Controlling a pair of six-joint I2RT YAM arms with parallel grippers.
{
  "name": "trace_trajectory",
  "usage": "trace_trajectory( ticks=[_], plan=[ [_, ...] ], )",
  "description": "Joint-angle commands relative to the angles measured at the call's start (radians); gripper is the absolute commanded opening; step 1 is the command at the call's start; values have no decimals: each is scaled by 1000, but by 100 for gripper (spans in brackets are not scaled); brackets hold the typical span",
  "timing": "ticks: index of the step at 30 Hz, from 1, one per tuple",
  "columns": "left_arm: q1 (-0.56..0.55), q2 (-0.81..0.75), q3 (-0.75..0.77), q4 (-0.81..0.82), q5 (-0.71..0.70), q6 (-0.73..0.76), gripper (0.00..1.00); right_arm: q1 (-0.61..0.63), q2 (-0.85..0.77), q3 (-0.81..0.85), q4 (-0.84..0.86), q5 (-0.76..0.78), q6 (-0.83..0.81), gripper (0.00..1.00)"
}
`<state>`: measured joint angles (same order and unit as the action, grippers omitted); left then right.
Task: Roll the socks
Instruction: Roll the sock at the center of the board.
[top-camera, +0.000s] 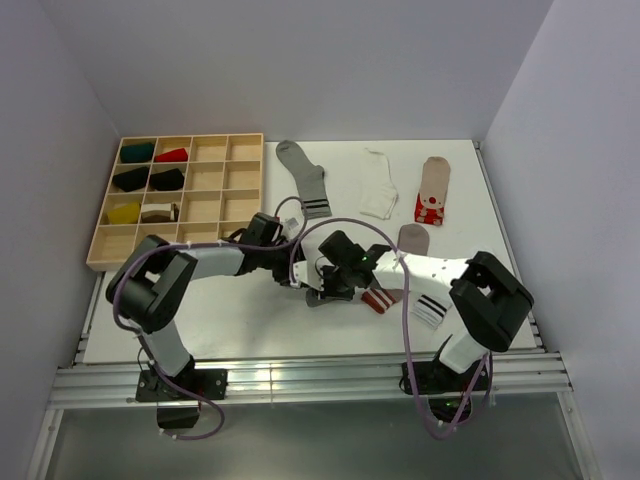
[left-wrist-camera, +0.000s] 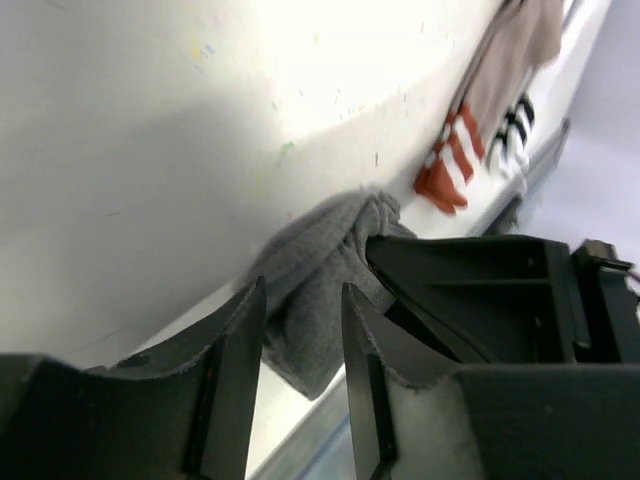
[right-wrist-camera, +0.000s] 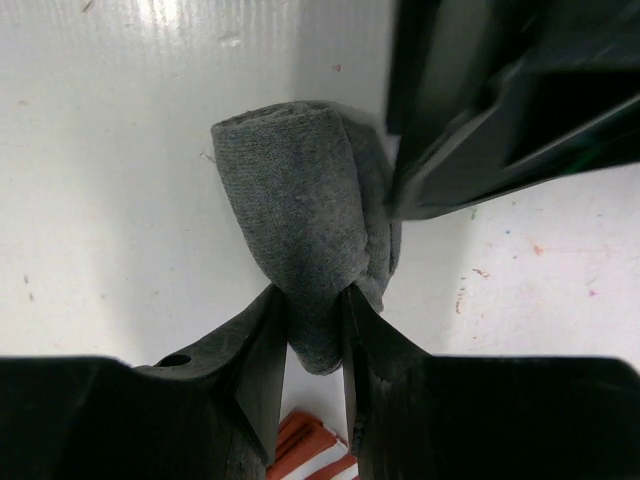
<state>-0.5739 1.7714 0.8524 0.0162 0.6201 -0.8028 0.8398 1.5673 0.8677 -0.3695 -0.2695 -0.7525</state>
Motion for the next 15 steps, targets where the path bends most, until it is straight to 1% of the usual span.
trace_trajectory(
  ticks=[1,5,7,10,11,12,13,14,15],
  plan=[
    [6,-111,-50,123,-178,-29,42,-15,37,36,-135,-66,7,27],
    [6,-220,-128,169,-305,-39,43,-33,62,60,-164,-83,-2,27],
    [5,-300,-190,203,-353,-52,45,-45,82,71,-181,-91,-5,27],
    [-10,-427,-269,222,-477,-50,47,-70,106,106,-229,-123,-16,27],
    [-23,-461,-288,220,-558,-49,48,-74,123,128,-241,-134,-16,28],
    [-35,-528,-327,228,-589,-46,48,-80,131,137,-252,-140,-19,27],
    [-64,-561,-343,228,-615,-42,48,-87,138,146,-273,-145,-24,27],
    [-84,-593,-354,211,-678,-38,48,-97,158,166,-281,-154,-25,27],
    [-108,-649,-374,205,-773,-14,48,-103,168,175,-292,-160,-28,27]
  ],
)
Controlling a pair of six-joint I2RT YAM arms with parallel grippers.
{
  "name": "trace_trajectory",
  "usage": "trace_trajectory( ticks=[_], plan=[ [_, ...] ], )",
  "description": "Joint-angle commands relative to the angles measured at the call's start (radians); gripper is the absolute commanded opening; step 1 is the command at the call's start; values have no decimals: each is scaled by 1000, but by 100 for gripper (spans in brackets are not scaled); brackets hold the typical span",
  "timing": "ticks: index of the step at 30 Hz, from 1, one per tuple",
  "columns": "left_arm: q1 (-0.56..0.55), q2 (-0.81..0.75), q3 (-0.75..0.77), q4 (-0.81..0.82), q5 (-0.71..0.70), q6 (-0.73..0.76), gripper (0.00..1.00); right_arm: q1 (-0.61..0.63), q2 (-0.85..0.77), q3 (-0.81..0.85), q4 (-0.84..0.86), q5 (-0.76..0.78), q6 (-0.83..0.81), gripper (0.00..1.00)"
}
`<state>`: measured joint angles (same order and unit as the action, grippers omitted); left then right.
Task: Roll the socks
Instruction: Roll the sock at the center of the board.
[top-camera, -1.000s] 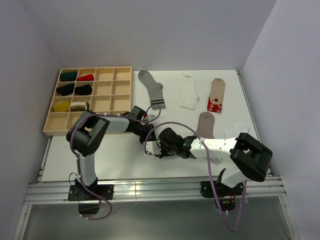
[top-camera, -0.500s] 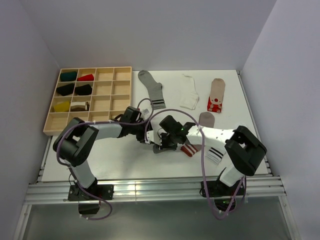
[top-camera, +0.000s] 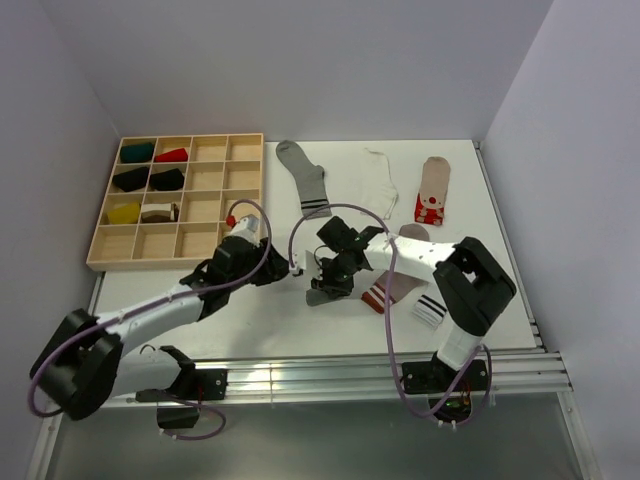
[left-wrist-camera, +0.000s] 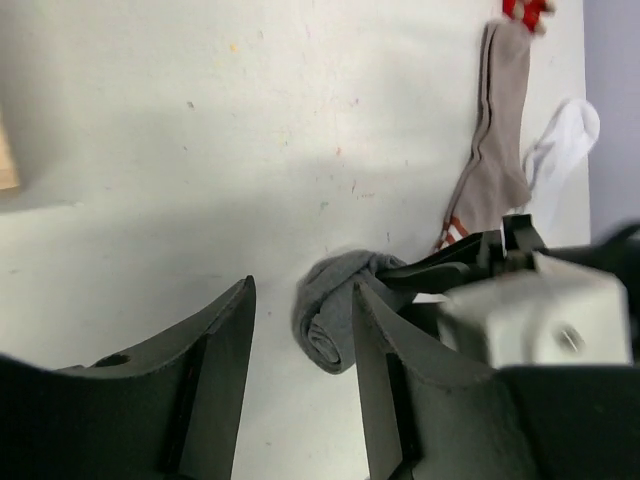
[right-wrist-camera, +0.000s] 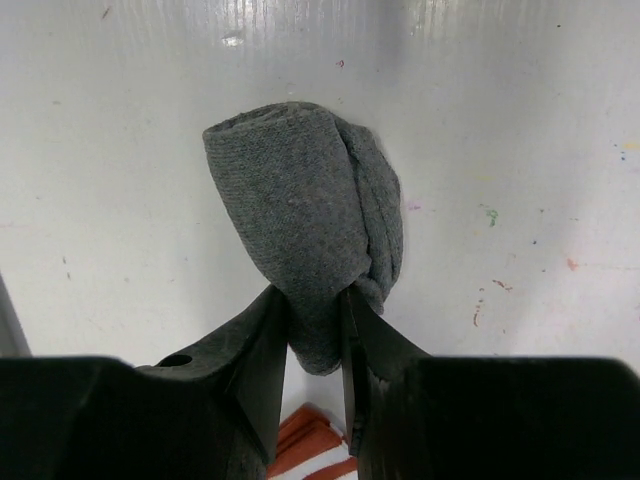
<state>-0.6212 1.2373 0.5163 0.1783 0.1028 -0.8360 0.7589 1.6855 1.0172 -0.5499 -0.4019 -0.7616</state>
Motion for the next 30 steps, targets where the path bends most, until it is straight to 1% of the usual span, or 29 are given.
trace_trajectory(
  ticks=[1,2,3,4,5,6,7,8,9,10,11,13,15,16,19,21,23,24,26,27,30],
  plan=[
    [-121,-140,-45,36,-315,31,49,-29,60,35,-131,-32,-25,27],
    [-155,-163,-51,30,-360,38,49,-42,68,53,-140,-40,-28,27],
    [-184,-200,-67,27,-444,52,48,-49,84,63,-151,-49,-28,27],
    [-242,-216,-76,33,-480,61,49,-53,92,70,-169,-54,-34,27],
    [-273,-231,-85,38,-518,69,49,-64,101,90,-182,-60,-36,27],
    [-302,-252,-96,33,-599,67,49,-70,117,99,-192,-70,-38,27],
    [-357,-262,-104,55,-609,84,51,-75,121,118,-209,-74,-42,27],
    [-379,-268,-108,70,-623,109,52,-79,129,124,-219,-77,-44,27],
    [-402,-260,-98,72,-653,138,52,-90,135,133,-228,-81,-47,27],
    [-460,-245,-88,75,-696,165,54,-96,149,153,-246,-87,-50,27],
    [-485,-227,-73,66,-719,198,54,-102,157,162,-257,-89,-53,28],
    [-555,-142,-15,32,-774,251,55,-113,175,185,-280,-91,-59,27],
    [-590,-60,40,20,-802,311,54,-119,184,193,-288,-91,-59,27],
    [-624,-36,54,15,-808,333,55,-122,192,198,-294,-89,-59,28],
    [-672,39,111,0,-816,417,58,-122,209,213,-312,-94,-62,28],
    [-675,80,148,-22,-793,474,59,-122,227,216,-320,-97,-64,28],
    [-678,97,174,-39,-772,515,63,-125,250,234,-341,-103,-70,28],
    [-678,115,185,-46,-734,566,64,-128,262,242,-349,-106,-71,28],
    [-678,142,226,-77,-701,619,64,-133,278,265,-378,-112,-79,28],
    [-678,163,237,-104,-648,638,65,-135,290,273,-383,-117,-79,28],
    [-669,207,281,-146,-586,702,65,-141,307,293,-406,-123,-85,28]
  ],
)
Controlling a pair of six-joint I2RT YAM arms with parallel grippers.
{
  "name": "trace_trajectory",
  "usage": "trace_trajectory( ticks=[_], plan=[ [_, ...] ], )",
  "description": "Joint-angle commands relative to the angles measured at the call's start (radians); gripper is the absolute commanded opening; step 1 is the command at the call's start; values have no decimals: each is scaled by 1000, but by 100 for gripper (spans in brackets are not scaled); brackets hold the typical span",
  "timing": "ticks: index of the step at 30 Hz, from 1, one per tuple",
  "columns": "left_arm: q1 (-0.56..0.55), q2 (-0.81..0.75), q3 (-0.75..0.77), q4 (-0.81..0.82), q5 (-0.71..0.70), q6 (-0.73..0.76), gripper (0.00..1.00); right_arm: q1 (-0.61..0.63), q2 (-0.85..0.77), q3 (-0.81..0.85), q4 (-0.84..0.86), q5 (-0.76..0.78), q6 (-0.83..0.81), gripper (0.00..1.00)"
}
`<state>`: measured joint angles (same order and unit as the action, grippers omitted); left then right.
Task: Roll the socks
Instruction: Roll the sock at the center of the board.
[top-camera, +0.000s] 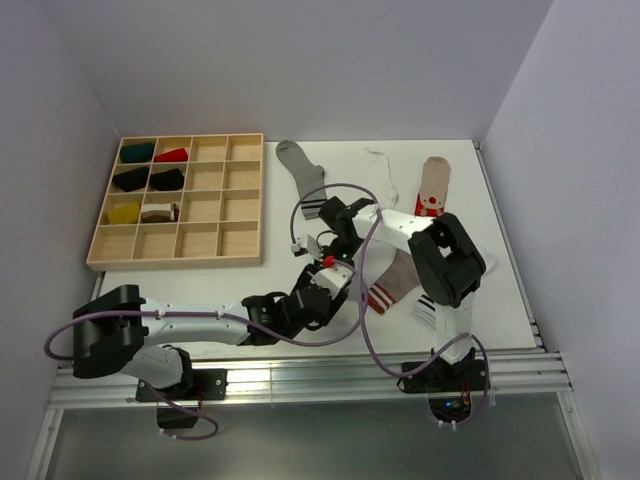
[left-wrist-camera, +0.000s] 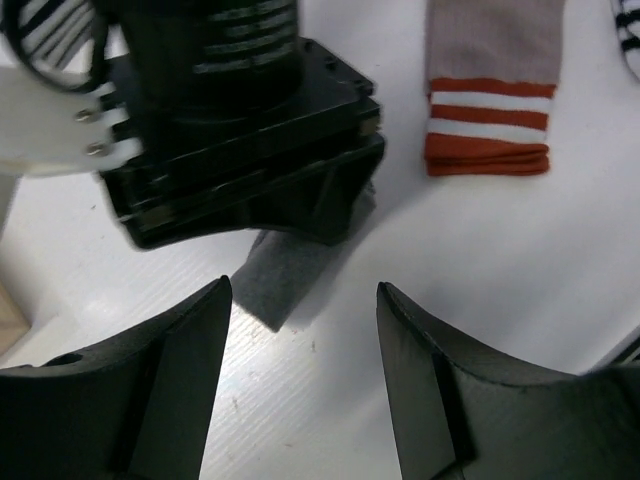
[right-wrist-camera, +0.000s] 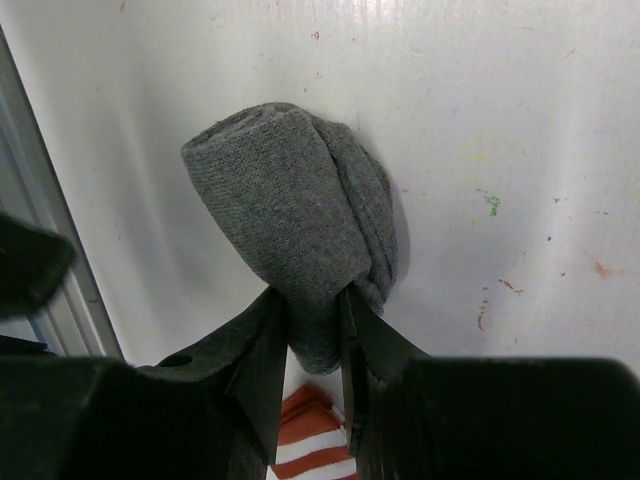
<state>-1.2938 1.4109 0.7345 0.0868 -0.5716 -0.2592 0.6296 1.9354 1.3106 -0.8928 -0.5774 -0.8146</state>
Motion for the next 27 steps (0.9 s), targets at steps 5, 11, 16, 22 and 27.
trace_trajectory(
  ticks=[5,11,16,22,27],
  plan=[
    [31,94,138,-142,217,164,65,-16,82,18,-86,53,-38,28],
    [63,152,181,-173,231,208,65,-25,117,53,-135,30,-57,28],
    [82,171,189,-162,246,230,65,-37,145,84,-182,21,-80,28],
    [97,197,195,-153,251,248,65,-42,177,116,-227,13,-104,29],
    [97,235,207,-154,248,282,65,-47,220,157,-281,13,-126,29]
  ],
)
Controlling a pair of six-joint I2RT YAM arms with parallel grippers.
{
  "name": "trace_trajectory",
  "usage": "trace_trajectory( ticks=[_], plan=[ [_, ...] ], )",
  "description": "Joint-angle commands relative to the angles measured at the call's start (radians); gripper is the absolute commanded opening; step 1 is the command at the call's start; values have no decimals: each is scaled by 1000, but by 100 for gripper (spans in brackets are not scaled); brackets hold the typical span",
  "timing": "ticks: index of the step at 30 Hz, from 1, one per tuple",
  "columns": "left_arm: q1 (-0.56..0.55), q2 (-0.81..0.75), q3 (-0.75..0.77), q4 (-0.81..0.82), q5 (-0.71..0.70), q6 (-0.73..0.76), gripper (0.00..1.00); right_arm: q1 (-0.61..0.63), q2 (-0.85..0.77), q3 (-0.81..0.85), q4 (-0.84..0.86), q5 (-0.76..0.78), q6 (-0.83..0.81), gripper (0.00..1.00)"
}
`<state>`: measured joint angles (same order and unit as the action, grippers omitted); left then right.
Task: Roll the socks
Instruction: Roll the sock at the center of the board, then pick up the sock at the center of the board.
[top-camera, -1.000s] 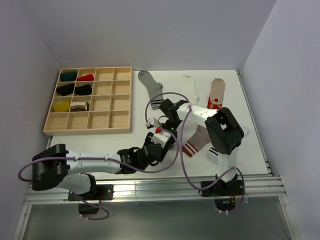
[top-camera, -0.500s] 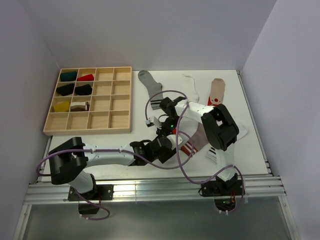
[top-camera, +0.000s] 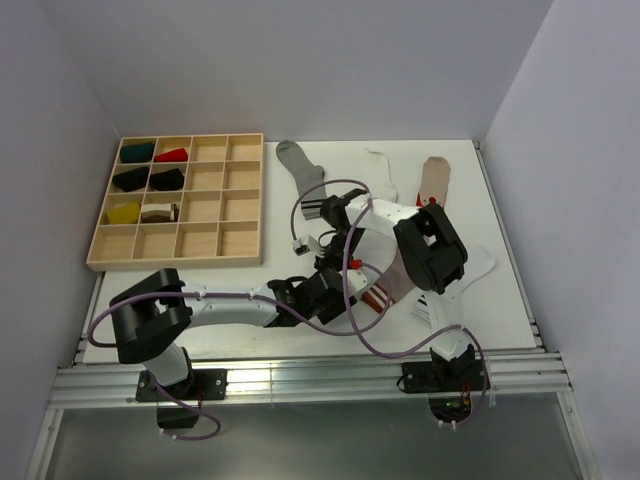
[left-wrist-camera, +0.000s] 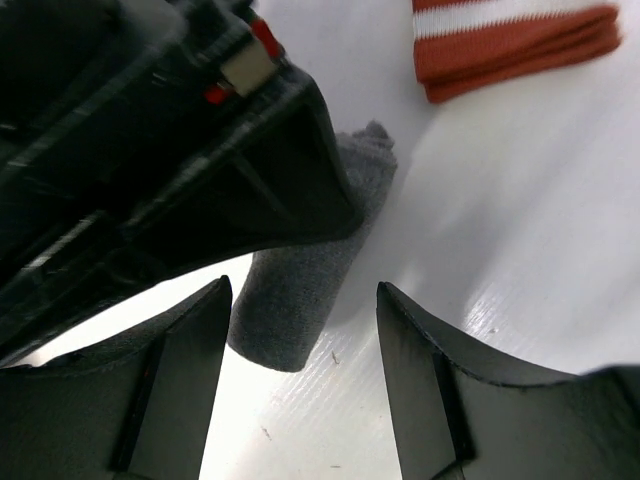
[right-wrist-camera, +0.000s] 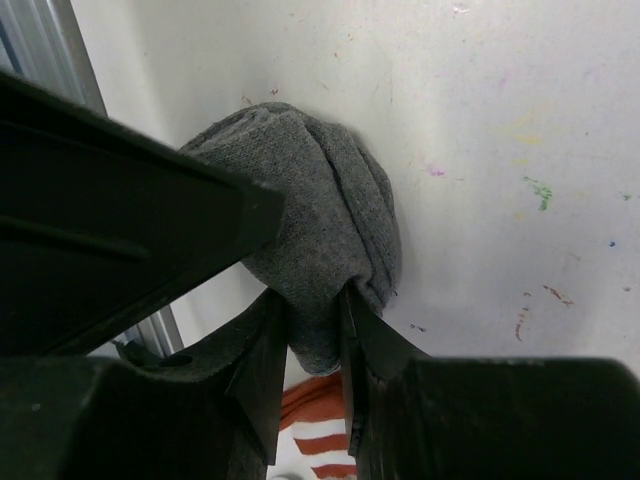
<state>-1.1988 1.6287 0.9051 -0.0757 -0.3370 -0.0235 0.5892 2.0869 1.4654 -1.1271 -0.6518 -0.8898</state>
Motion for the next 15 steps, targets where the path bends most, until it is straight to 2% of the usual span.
trace_trajectory(
  ticks=[1,15],
  plan=[
    [2,20,37,11,10,48,65,-8,77,7,-49,89,-52,29],
    [-4,85,61,-12,12,69,64,-9,145,82,-111,103,-64,29]
  ],
)
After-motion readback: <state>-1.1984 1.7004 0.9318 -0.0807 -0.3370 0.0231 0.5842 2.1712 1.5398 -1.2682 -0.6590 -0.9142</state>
